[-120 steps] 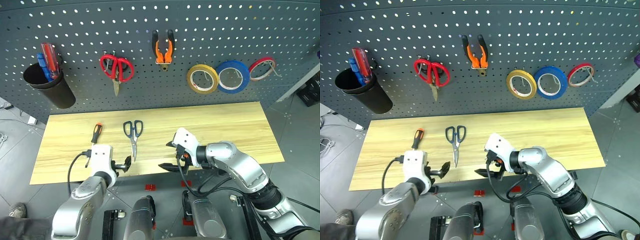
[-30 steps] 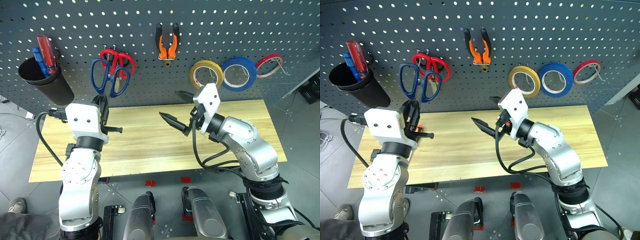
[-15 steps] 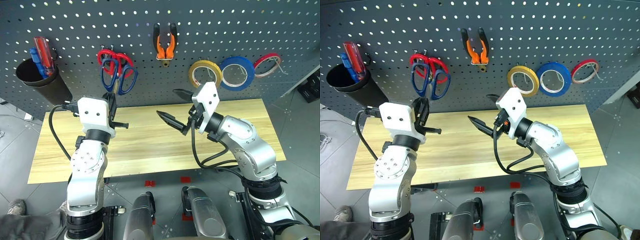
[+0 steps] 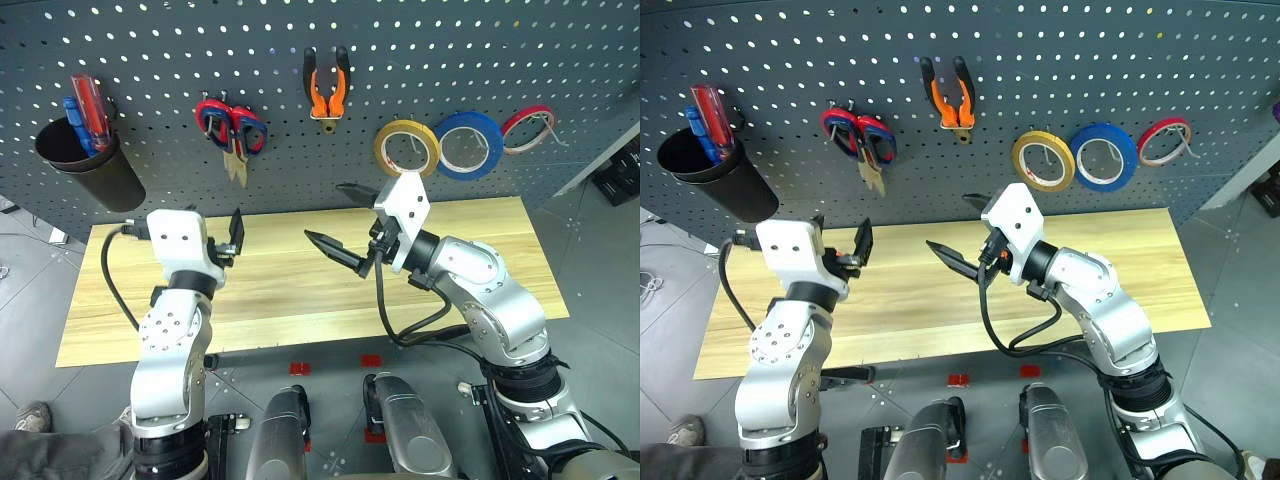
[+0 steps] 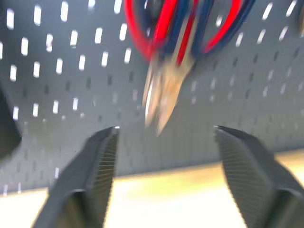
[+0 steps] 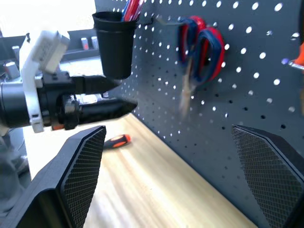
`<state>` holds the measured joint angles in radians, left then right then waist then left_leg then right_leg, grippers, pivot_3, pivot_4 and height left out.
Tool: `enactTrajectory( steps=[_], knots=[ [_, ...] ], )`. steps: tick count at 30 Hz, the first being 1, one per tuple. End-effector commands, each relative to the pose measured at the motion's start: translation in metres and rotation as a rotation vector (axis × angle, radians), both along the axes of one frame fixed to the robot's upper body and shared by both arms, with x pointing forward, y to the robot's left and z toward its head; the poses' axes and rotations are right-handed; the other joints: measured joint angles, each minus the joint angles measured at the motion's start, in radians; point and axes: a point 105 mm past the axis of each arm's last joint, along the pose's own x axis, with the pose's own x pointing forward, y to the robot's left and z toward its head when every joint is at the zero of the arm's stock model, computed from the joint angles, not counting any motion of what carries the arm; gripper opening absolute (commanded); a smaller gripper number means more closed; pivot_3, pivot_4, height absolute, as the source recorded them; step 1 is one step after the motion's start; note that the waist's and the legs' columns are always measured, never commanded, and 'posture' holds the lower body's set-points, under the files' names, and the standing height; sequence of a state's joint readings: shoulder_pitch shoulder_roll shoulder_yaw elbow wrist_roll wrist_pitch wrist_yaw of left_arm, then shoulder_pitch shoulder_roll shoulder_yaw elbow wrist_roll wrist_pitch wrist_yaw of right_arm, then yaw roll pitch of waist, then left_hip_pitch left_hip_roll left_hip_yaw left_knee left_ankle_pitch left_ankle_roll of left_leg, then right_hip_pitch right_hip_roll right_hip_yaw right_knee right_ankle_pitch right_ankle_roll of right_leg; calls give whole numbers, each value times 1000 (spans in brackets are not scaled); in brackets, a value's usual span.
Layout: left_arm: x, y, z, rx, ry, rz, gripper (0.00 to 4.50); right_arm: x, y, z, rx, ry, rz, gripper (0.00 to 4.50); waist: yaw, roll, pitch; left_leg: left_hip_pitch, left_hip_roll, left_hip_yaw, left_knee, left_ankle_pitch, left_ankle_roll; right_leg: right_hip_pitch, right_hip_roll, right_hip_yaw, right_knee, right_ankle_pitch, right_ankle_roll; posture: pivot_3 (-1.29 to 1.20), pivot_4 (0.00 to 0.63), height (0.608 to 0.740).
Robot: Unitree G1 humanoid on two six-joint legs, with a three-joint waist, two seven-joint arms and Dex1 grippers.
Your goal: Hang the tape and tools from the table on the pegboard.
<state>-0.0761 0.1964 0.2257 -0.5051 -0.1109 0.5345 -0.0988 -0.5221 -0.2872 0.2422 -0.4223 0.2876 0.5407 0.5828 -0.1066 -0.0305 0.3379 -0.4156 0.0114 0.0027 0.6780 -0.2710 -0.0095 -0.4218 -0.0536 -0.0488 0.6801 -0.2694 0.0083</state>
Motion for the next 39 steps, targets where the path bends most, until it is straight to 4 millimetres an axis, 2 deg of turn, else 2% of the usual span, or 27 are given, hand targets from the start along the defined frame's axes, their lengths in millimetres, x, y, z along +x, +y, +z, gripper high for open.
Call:
enactTrajectory(
  steps=[1,3,7,9,16,21,25,28,34,39],
  knots=[
    [-17,27,-40,-76,216,43,4487,-13,9,-24,-127,107,45,4500,-2,0,0,0,0,0,0,0,0,0,0,0,0,0,0,-258,365,740],
    [-25,54,-60,-107,331,94,4487,-18,14,-36,-163,180,56,4500,-4,0,0,0,0,0,-1,0,0,0,0,0,0,0,0,-256,367,740],
    [-24,99,-67,-129,425,157,4487,-23,32,-44,-204,260,48,4500,-3,1,2,0,1,-2,-1,0,0,-1,1,-1,1,0,0,-243,386,740],
    [-18,111,-64,-134,436,135,4487,-25,45,-42,-212,259,54,4500,-2,2,6,0,1,-2,-1,0,0,-2,1,-1,1,0,0,-235,395,740],
    [19,123,-54,-159,431,50,4487,-26,68,-36,-276,173,43,4500,18,0,27,-2,-1,-1,-1,0,0,-3,-1,0,-1,0,0,-228,424,740],
    [39,122,-69,-194,485,20,4487,-30,79,-28,-268,146,61,4500,18,0,46,-2,0,0,-1,0,0,-5,-1,0,-1,0,0,-237,451,740],
    [53,114,-83,-193,553,-17,4487,-32,83,-25,-264,145,76,4500,16,-1,59,-3,0,1,-1,0,0,-6,-1,0,-1,0,0,-247,468,740],
    [59,110,-92,-184,597,-20,3929,-34,83,-25,-262,155,82,4500,16,2,66,-4,0,1,-1,0,0,-8,-2,0,0,0,-1,-257,478,740],
    [61,112,-98,-194,636,-5,2106,-31,79,-27,-273,162,70,4500,12,4,67,-4,0,2,-1,0,0,-8,-2,1,0,0,0,-273,473,740],
    [46,116,-103,-185,663,-6,605,-25,76,-27,-272,156,49,4500,6,4,67,-4,0,3,-1,0,0,-8,-2,2,0,0,0,-272,453,740]
  ],
)
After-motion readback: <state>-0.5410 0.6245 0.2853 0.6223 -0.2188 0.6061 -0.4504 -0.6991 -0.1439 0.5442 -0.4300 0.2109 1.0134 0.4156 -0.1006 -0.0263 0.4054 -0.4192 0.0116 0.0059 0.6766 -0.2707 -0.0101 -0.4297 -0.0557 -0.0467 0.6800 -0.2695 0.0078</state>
